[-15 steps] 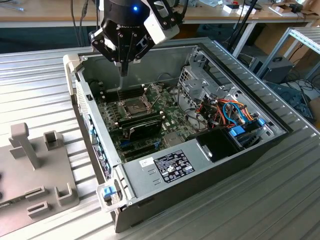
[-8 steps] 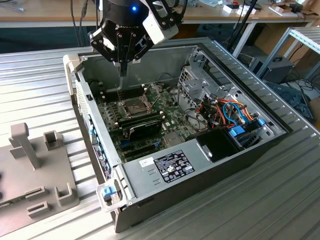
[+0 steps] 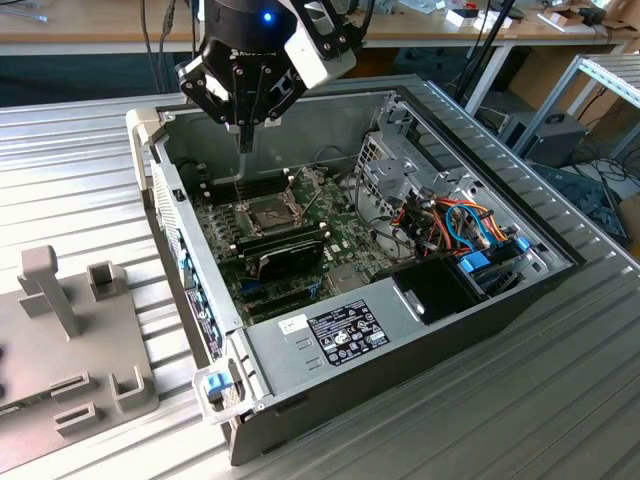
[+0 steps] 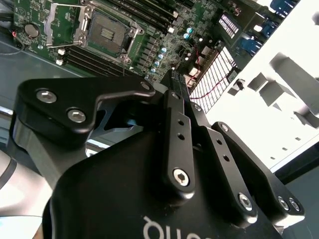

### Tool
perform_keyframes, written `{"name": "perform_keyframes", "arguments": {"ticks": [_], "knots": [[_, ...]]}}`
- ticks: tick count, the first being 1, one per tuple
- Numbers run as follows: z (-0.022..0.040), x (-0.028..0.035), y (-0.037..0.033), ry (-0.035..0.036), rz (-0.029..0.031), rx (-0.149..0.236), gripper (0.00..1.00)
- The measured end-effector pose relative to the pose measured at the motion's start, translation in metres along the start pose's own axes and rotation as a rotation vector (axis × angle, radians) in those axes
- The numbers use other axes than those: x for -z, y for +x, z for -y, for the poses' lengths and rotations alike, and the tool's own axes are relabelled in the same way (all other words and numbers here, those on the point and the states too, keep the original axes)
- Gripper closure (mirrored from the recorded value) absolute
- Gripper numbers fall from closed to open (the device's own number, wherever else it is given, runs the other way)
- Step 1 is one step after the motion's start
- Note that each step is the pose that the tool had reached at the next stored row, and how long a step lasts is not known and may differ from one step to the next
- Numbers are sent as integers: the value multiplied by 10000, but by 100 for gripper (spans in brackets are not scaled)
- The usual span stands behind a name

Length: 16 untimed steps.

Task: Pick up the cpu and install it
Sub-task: 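Reach for the cpu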

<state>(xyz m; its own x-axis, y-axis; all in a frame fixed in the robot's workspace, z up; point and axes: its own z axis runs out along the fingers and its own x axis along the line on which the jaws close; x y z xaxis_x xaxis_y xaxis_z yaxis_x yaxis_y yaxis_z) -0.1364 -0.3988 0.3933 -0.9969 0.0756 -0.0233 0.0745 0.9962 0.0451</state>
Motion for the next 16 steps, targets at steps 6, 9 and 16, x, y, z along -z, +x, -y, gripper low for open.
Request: {"name": "perform_keyframes", "arguments": {"ticks": [6,9,16], "knots": [[5,1,64,0,0,3,89],[8,3,113,0,-1,2,89],[15,4,194,0,-1,3,89]]}}
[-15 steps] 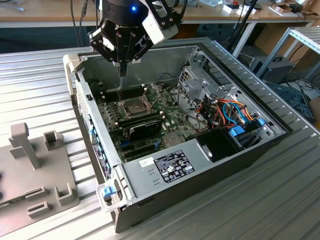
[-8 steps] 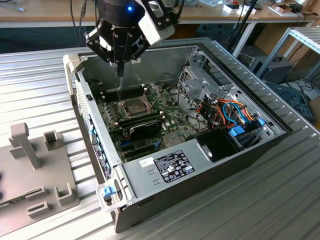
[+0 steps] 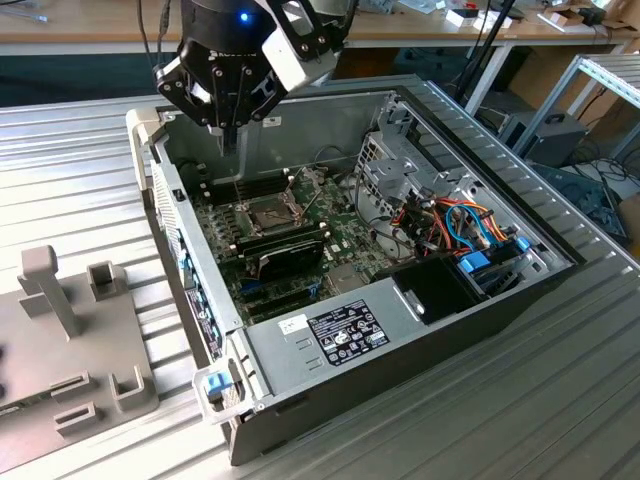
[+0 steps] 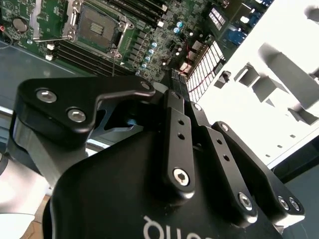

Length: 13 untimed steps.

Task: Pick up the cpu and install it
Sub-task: 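Reach for the cpu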

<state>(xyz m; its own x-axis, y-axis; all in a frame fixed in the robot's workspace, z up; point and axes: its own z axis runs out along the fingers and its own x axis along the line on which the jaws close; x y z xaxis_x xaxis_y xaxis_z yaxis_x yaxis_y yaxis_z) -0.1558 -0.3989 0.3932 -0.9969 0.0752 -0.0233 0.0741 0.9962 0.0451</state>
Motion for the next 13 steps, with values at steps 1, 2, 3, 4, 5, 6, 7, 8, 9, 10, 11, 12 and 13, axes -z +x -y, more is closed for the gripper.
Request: {"name": "perform_keyframes", "arguments": {"ticks": [1,2,3,4,5,6,7,8,9,10,11,12,13], "knots": [[1,0,11,0,0,0,89],[2,1,23,0,0,-1,89],[3,1,37,0,0,-1,89],[4,1,59,-1,1,-1,89],[5,1,75,-1,1,-1,89],[7,2,96,0,0,0,89],[8,3,110,0,0,0,89],[10,3,137,0,0,0,89],[12,4,161,-1,1,0,89],[13,4,182,0,1,0,89],[14,4,190,0,1,-1,89],[14,4,191,0,1,-1,89],[14,4,191,0,0,1,89]]}}
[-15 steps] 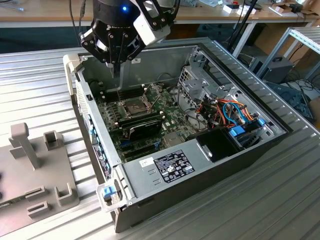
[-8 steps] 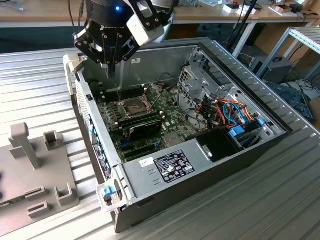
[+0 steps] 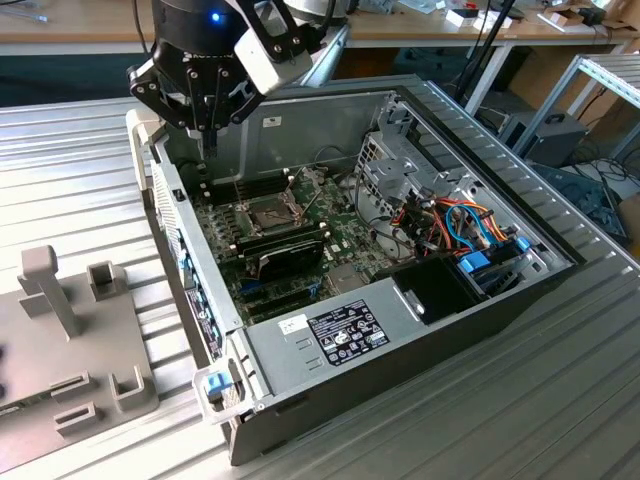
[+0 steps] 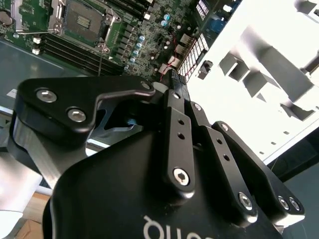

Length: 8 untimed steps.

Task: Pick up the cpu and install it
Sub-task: 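Reach for the cpu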

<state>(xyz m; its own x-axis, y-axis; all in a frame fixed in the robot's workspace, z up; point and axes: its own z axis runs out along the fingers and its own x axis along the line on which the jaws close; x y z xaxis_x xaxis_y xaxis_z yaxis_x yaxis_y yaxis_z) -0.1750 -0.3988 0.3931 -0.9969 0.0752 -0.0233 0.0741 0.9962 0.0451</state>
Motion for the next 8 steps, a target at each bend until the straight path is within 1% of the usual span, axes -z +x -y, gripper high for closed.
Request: {"name": "perform_keyframes", "arguments": {"ticks": [5,8], "knots": [[0,0,2,0,0,-1,89],[3,1,36,0,0,-2,89]]}}
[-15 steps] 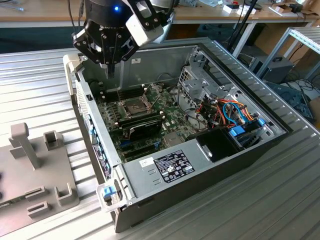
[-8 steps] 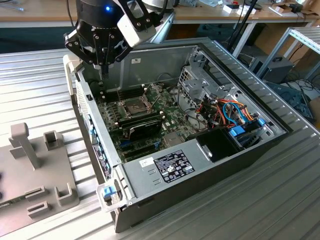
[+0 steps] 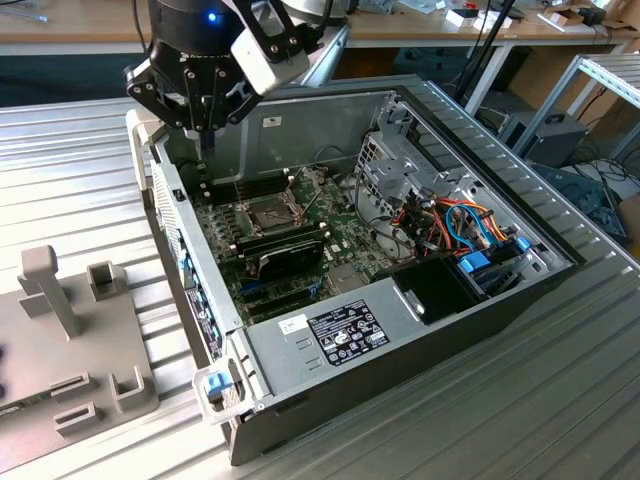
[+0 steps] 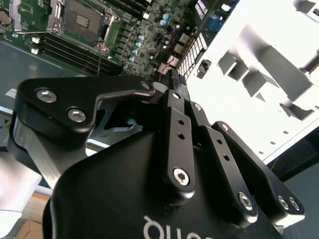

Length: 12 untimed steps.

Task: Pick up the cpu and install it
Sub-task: 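Reach for the cpu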

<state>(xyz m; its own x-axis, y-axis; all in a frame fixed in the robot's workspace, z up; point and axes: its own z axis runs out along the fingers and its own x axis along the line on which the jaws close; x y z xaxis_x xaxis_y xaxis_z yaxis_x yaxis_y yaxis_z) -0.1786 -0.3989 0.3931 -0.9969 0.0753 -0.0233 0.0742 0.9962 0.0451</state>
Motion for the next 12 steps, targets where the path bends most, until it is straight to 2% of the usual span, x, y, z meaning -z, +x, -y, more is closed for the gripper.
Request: {"name": "perform_keyframes", "arguments": {"ticks": [6,12], "knots": [[10,3,134,0,0,1,89],[23,7,305,0,0,1,89]]}}
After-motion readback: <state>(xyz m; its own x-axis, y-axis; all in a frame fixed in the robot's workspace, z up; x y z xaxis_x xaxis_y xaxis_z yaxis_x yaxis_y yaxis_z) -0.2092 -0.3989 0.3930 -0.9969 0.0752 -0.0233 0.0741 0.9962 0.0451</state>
